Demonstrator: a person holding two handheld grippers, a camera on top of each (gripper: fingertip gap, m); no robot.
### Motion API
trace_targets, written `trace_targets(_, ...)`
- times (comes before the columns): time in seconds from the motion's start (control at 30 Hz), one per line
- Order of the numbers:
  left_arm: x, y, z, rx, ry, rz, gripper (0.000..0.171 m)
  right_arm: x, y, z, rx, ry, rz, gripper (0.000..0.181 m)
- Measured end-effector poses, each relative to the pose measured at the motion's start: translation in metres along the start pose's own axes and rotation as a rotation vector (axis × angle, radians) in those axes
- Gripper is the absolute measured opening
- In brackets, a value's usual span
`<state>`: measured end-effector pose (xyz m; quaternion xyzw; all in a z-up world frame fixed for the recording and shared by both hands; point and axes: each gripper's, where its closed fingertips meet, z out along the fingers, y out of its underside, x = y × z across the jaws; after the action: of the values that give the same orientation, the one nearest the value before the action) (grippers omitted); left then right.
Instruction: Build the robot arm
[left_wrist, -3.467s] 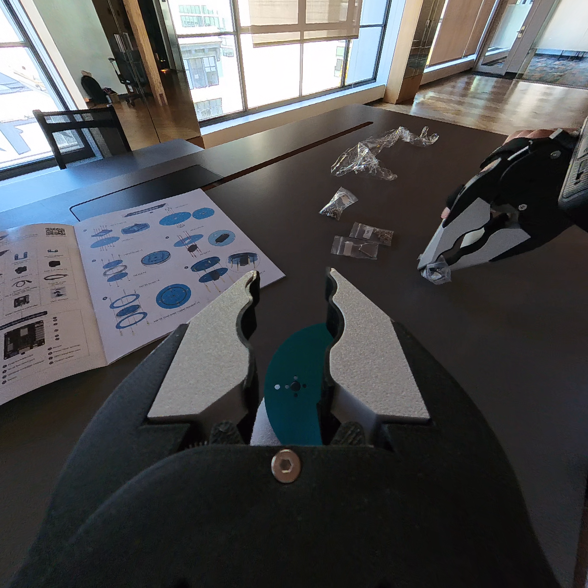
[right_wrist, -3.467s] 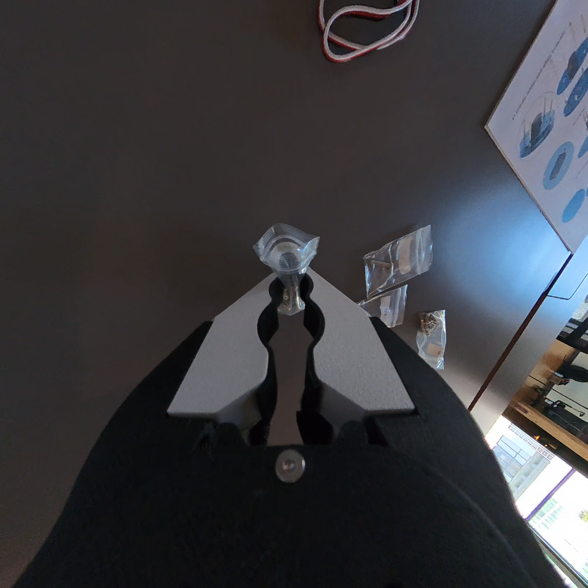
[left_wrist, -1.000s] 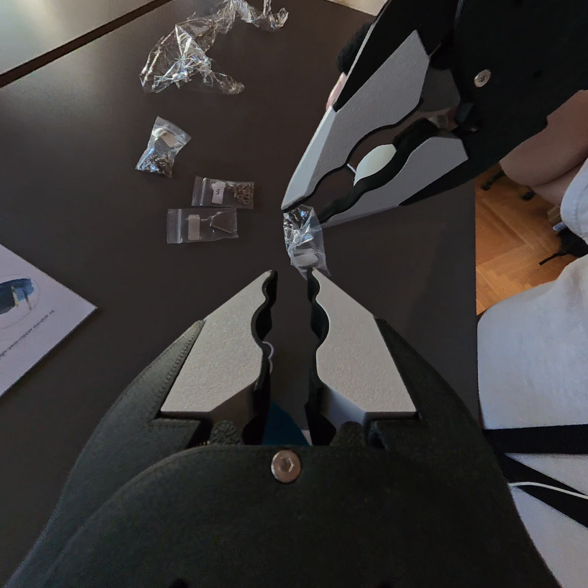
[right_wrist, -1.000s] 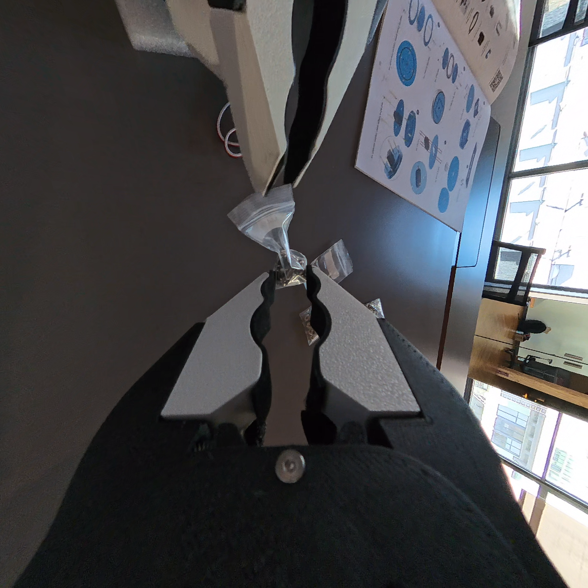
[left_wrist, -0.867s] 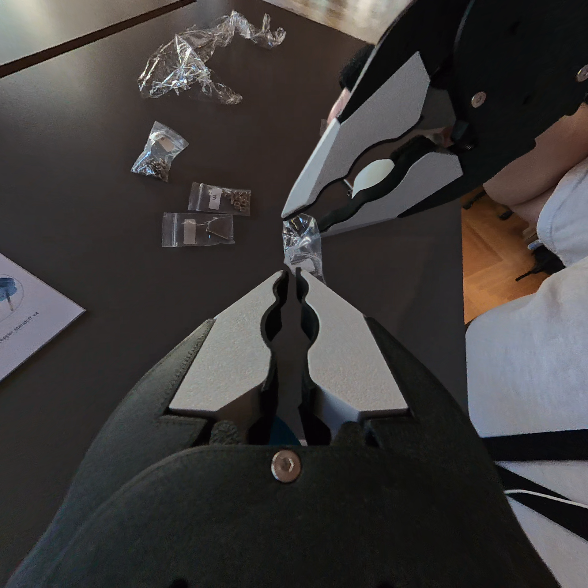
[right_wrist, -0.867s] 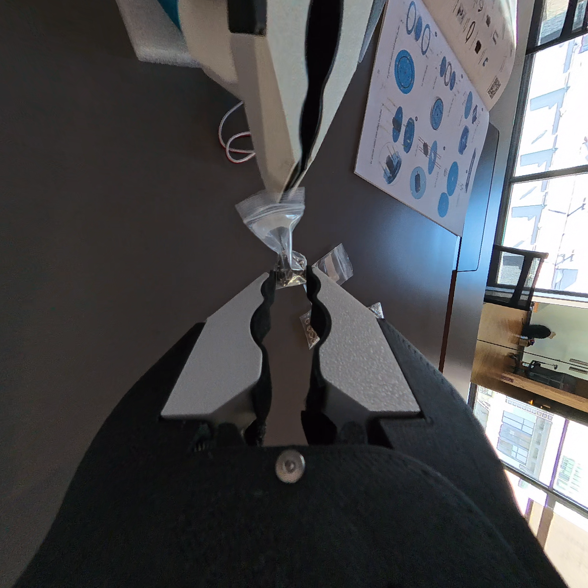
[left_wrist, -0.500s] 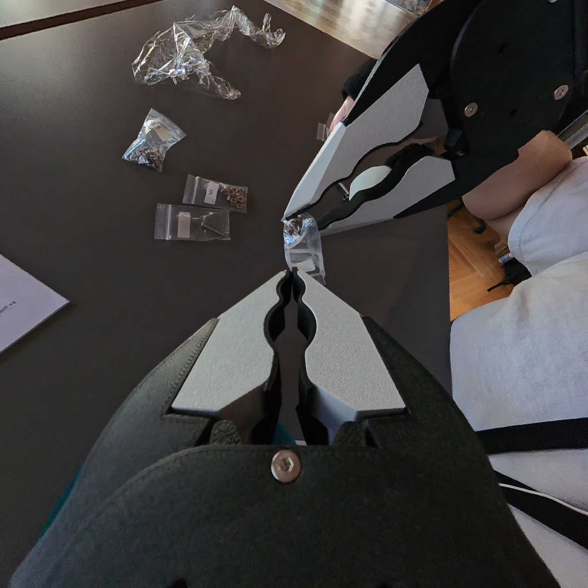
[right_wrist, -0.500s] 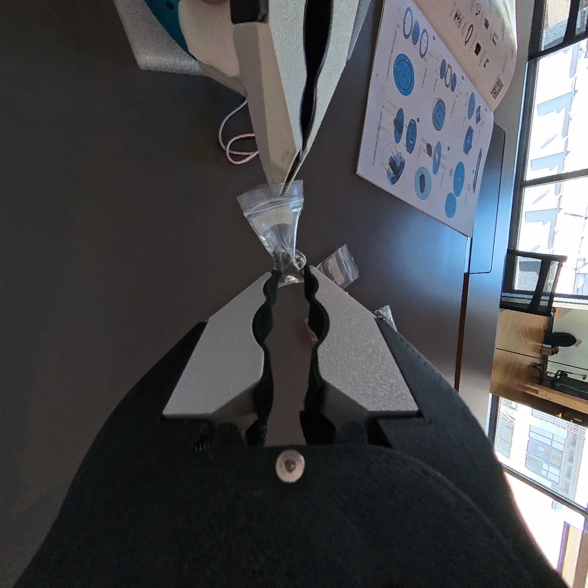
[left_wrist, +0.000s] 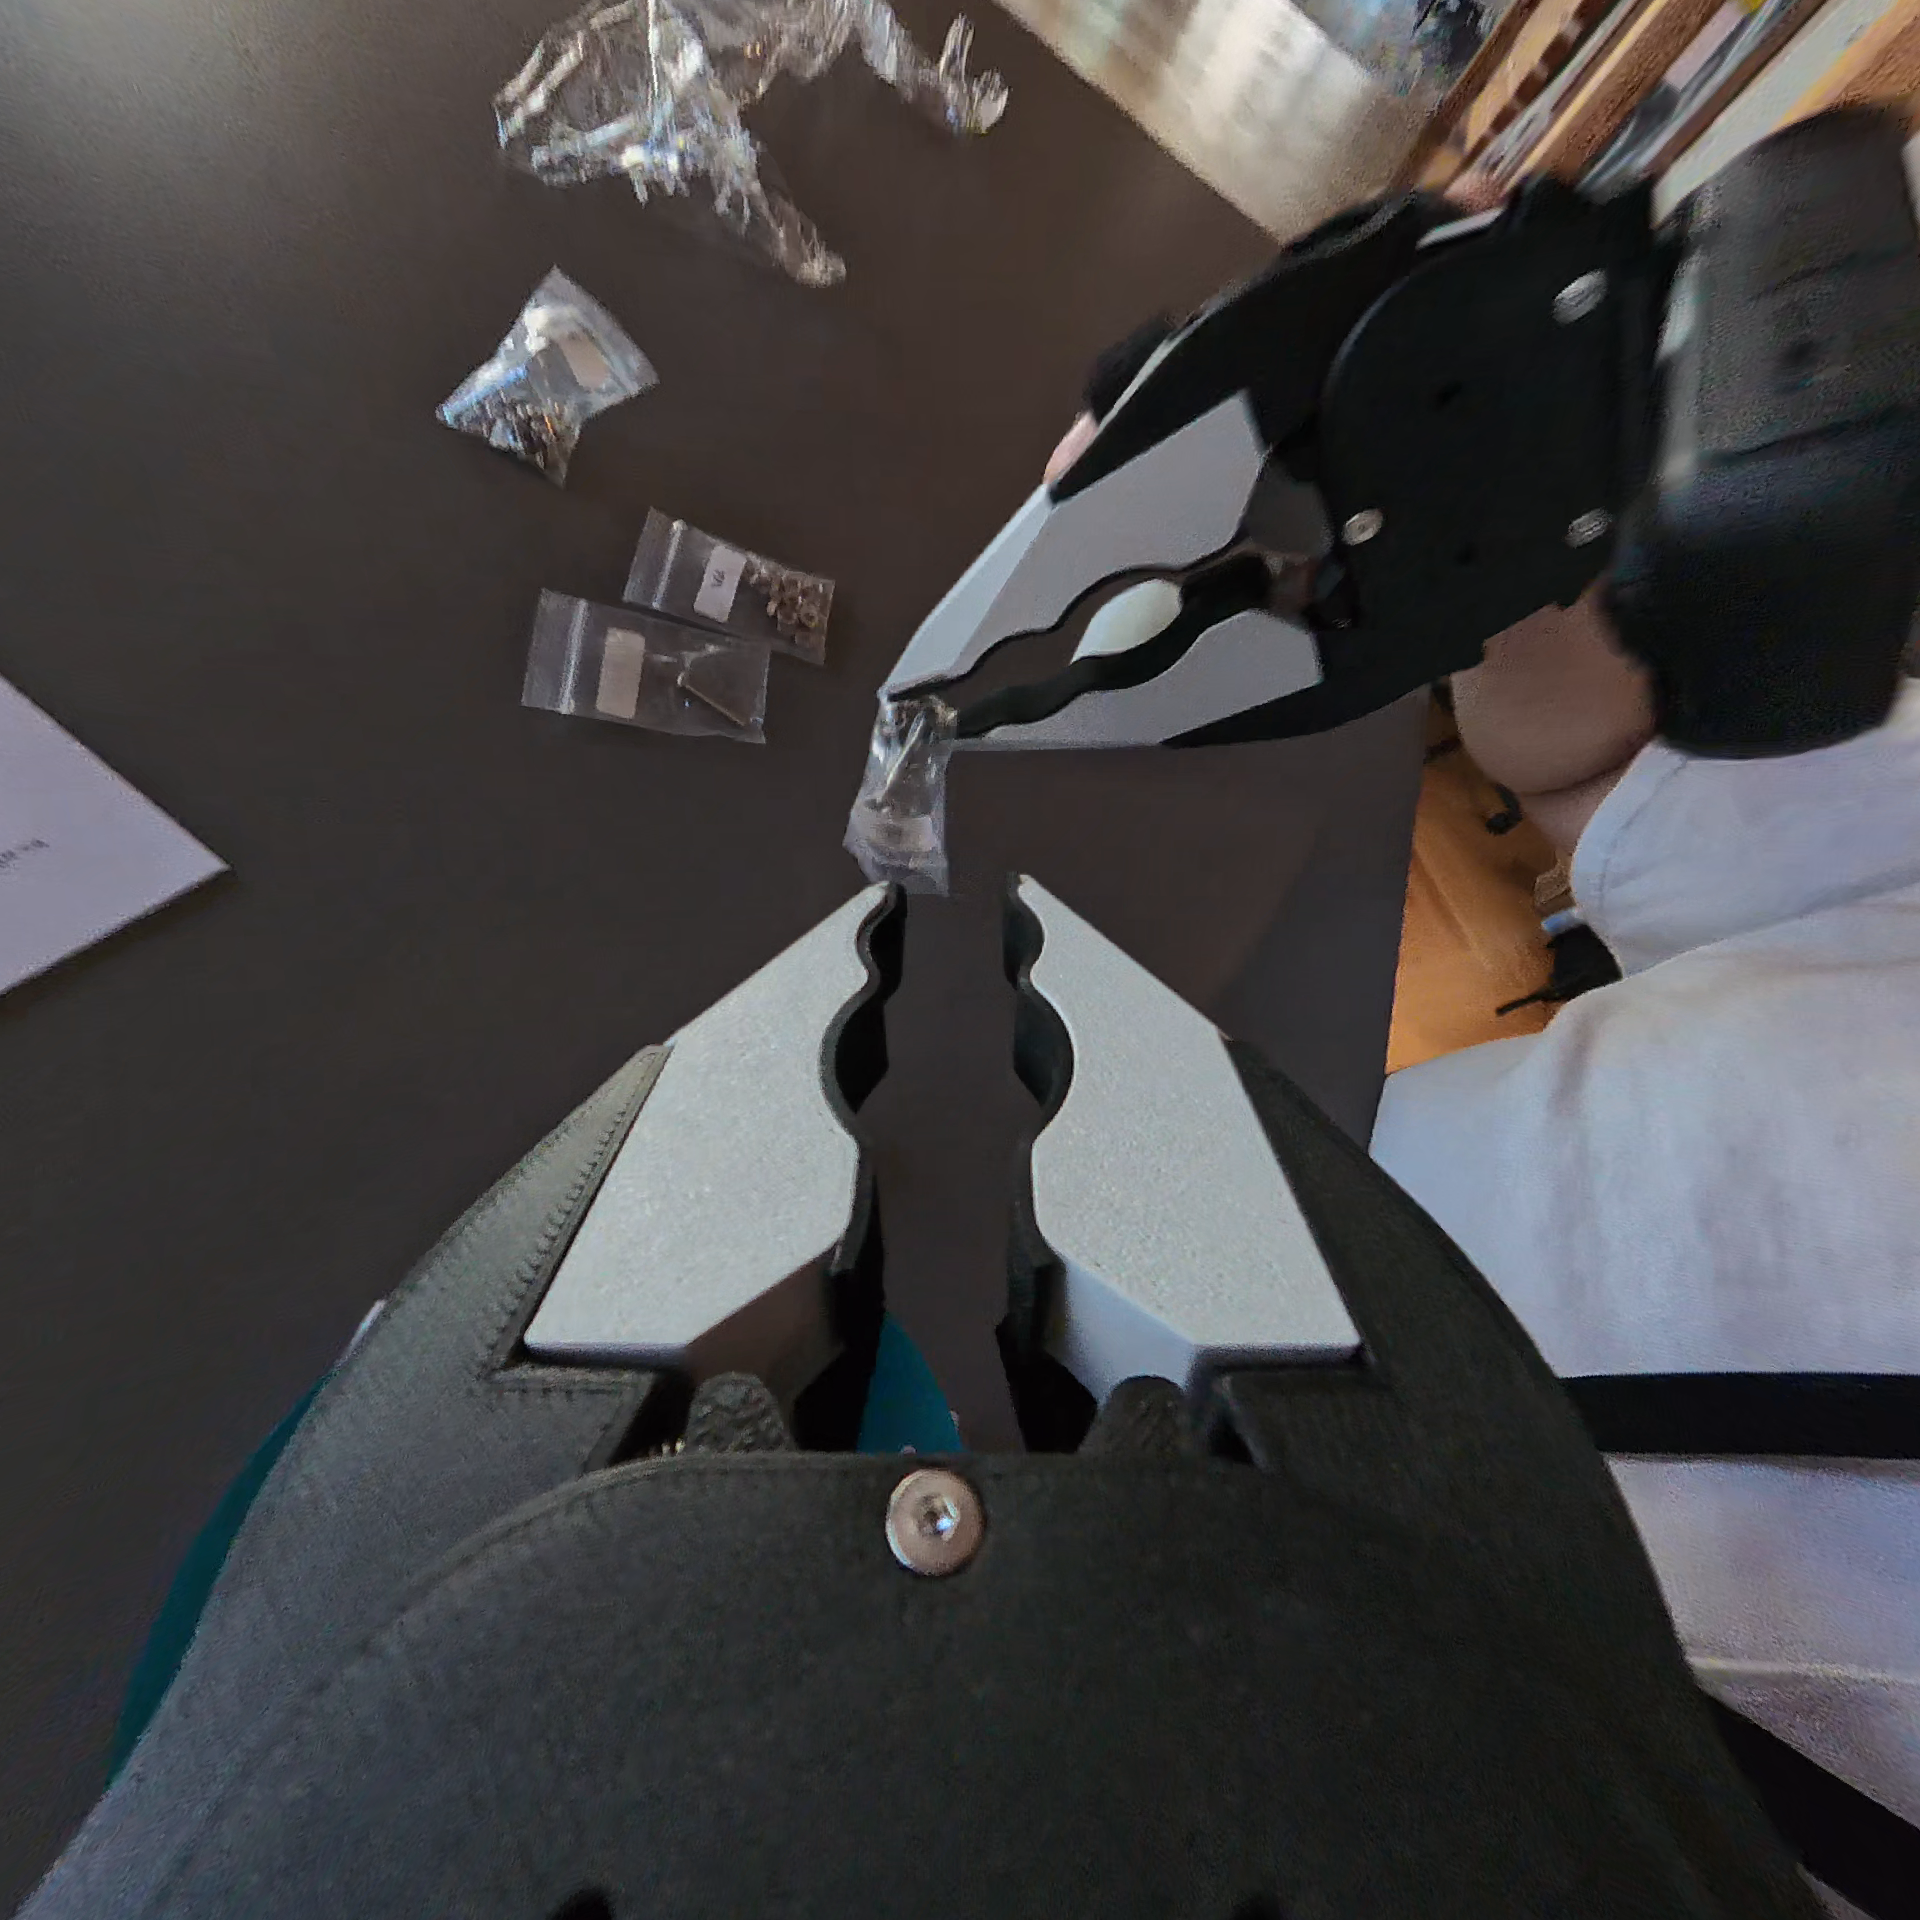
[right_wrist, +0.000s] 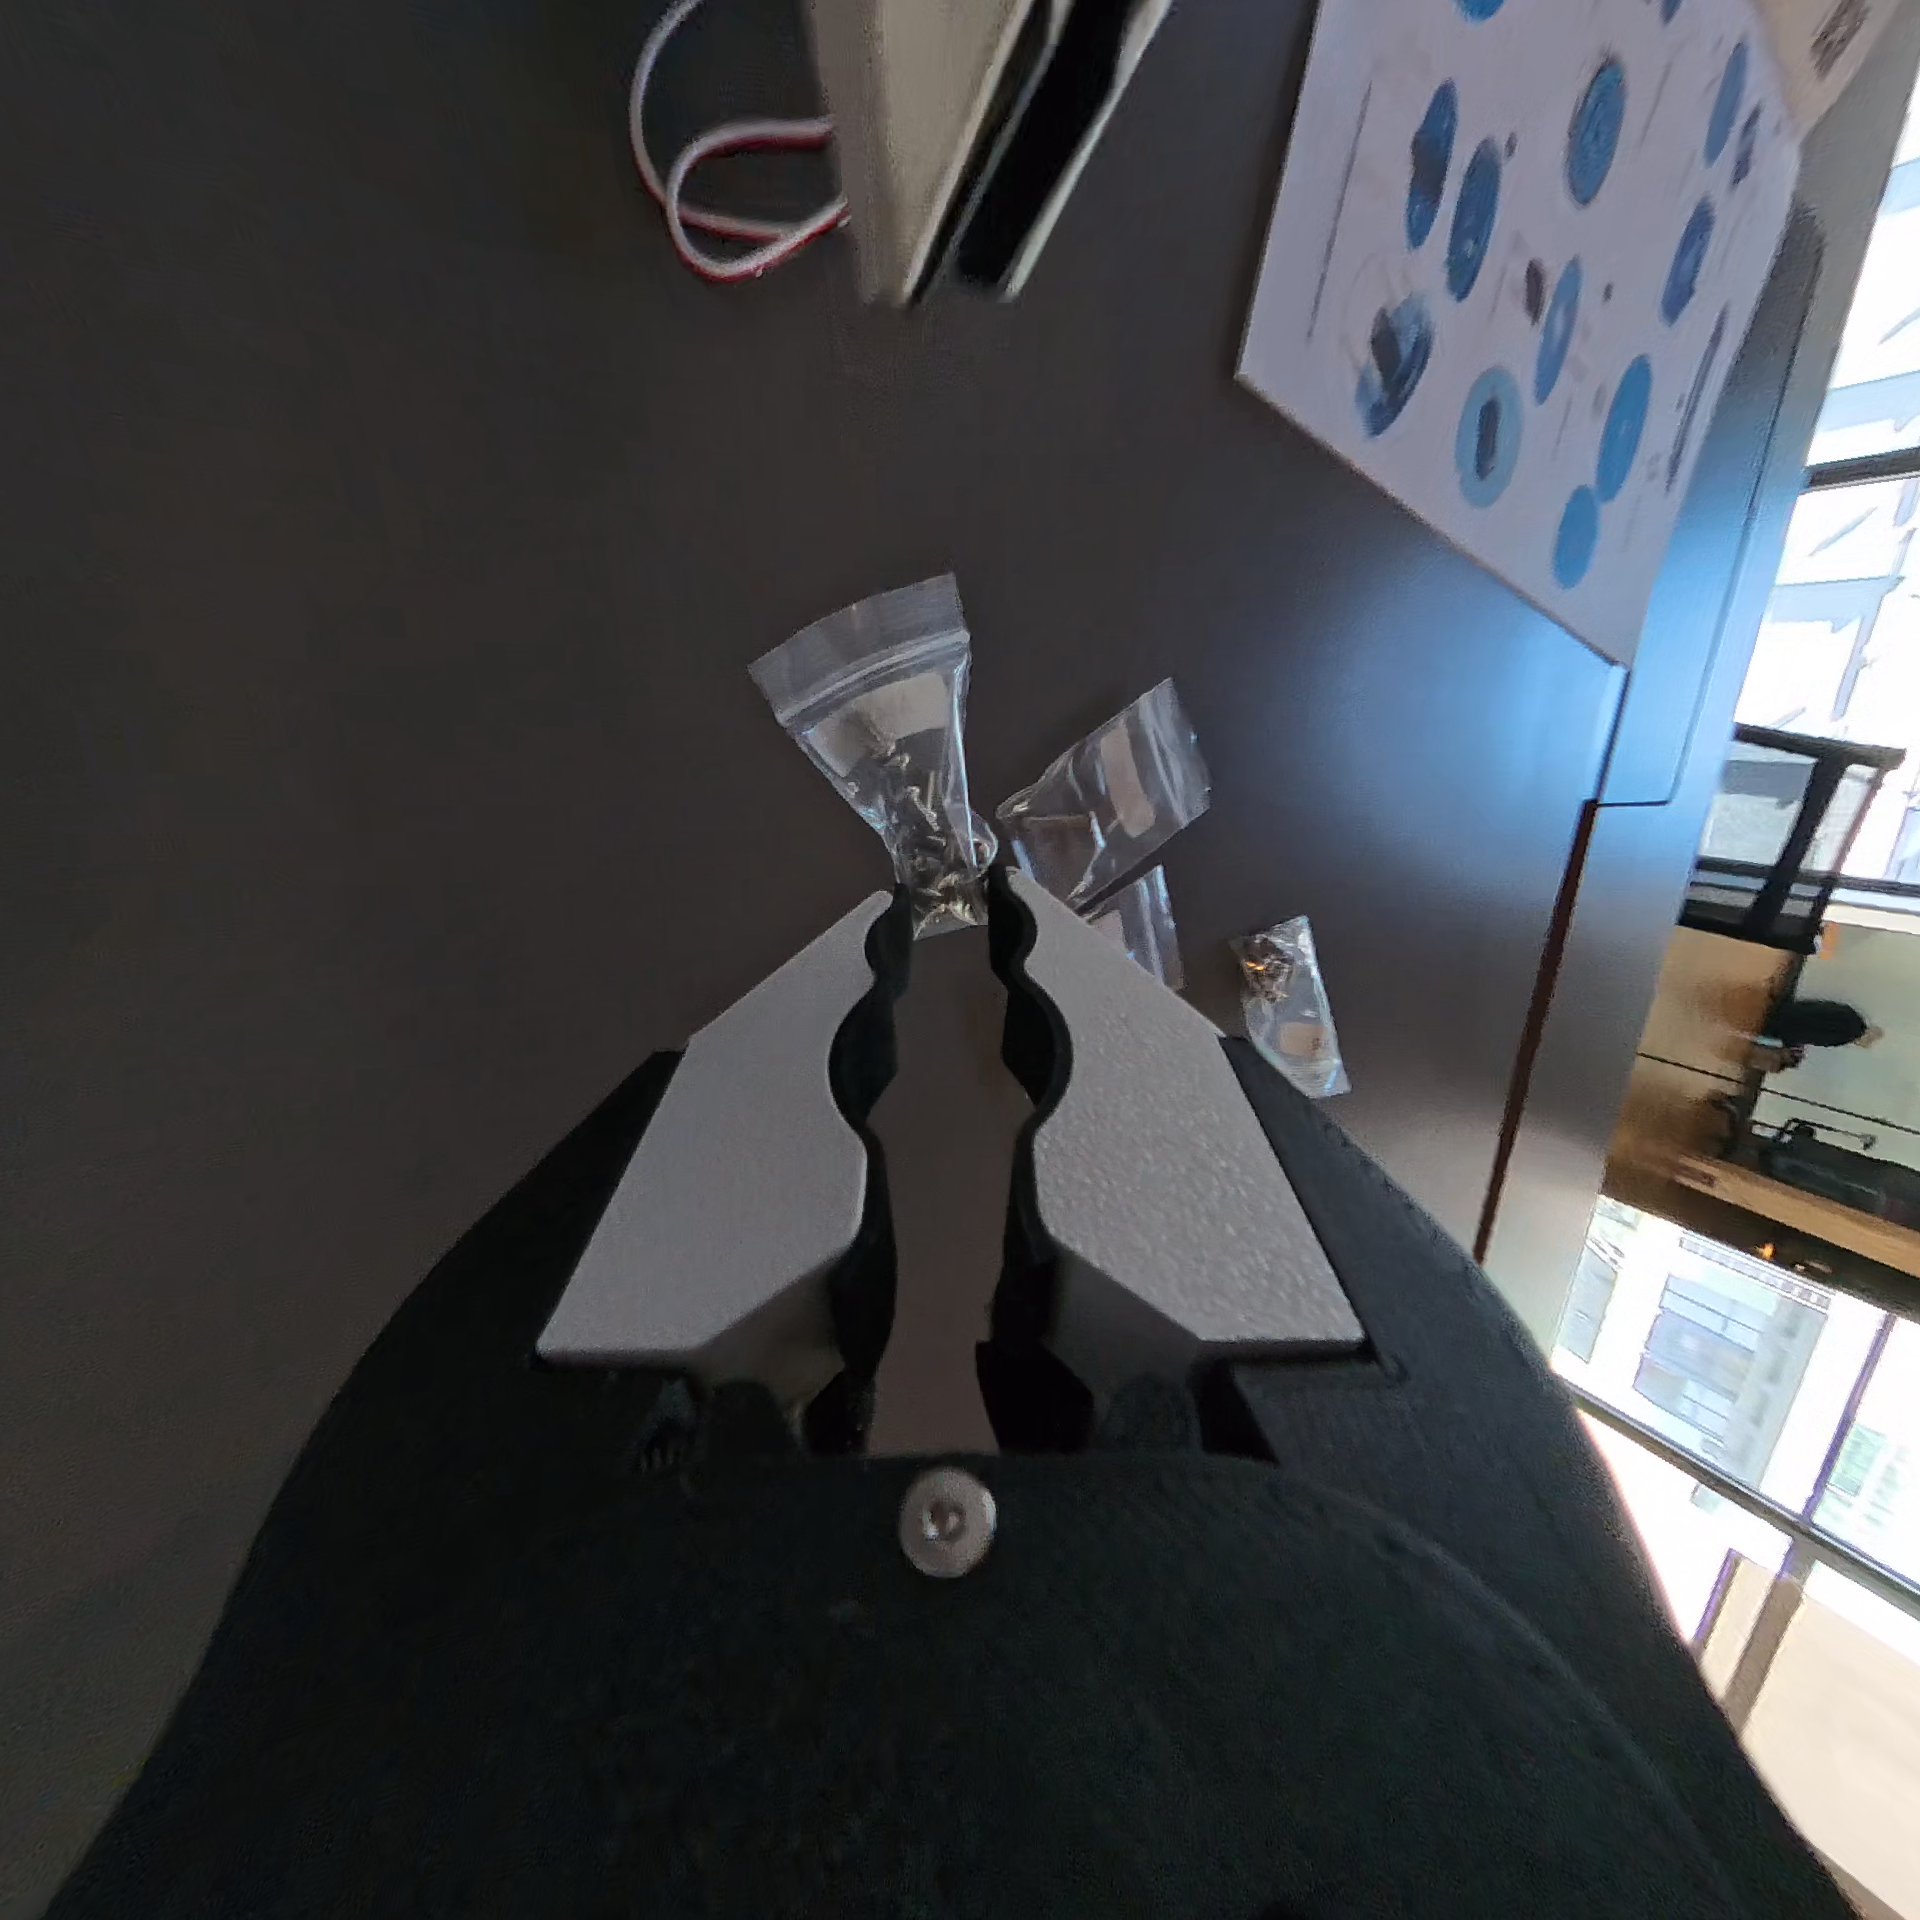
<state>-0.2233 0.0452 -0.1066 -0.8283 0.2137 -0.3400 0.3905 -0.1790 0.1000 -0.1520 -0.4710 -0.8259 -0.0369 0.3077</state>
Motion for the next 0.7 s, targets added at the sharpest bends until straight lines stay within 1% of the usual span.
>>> trace_targets(0.07, -0.001, -0.008, -0.010, 0.039, -0.011, 0.010, 0.017, -0.005, 0.000, 0.004, 0.005, -0.037, 0.014, 0.013)
trace_targets(0.2, -0.011, -0.020, -0.034, 0.115, -0.066, 0.052, 0.013, -0.002, 0.009, 0.007, -0.033, -0.016, 0.019, 0.013)
trace_targets(0.27, -0.019, -0.023, -0.044, 0.140, -0.083, 0.054, 0.012, -0.008, 0.007, 0.006, -0.046, -0.027, -0.009, 0.013)
trace_targets(0.33, -0.035, -0.021, -0.054, 0.141, -0.146, 0.051, 0.011, -0.008, 0.010, 0.008, -0.053, -0.029, -0.020, 0.013)
trace_targets(0.4, -0.053, -0.021, -0.066, 0.152, -0.242, 0.068, 0.011, -0.007, 0.015, 0.010, -0.069, -0.052, 0.017, 0.013)
trace_targets(0.47, -0.064, -0.022, -0.076, 0.175, -0.302, 0.083, 0.011, -0.009, 0.012, 0.008, -0.069, -0.043, -0.017, 0.013)
trace_targets(0.53, -0.070, -0.022, -0.083, 0.192, -0.336, 0.077, 0.010, -0.008, 0.014, 0.008, -0.083, -0.028, -0.035, 0.013)
trace_targets(0.6, -0.069, -0.023, -0.084, 0.197, -0.329, 0.075, 0.010, -0.007, 0.020, 0.009, -0.117, -0.035, -0.018, 0.013)
trace_targets(0.7, -0.071, -0.021, -0.083, 0.192, -0.337, 0.074, 0.010, -0.011, 0.014, 0.005, -0.117, -0.023, -0.086, 0.013)
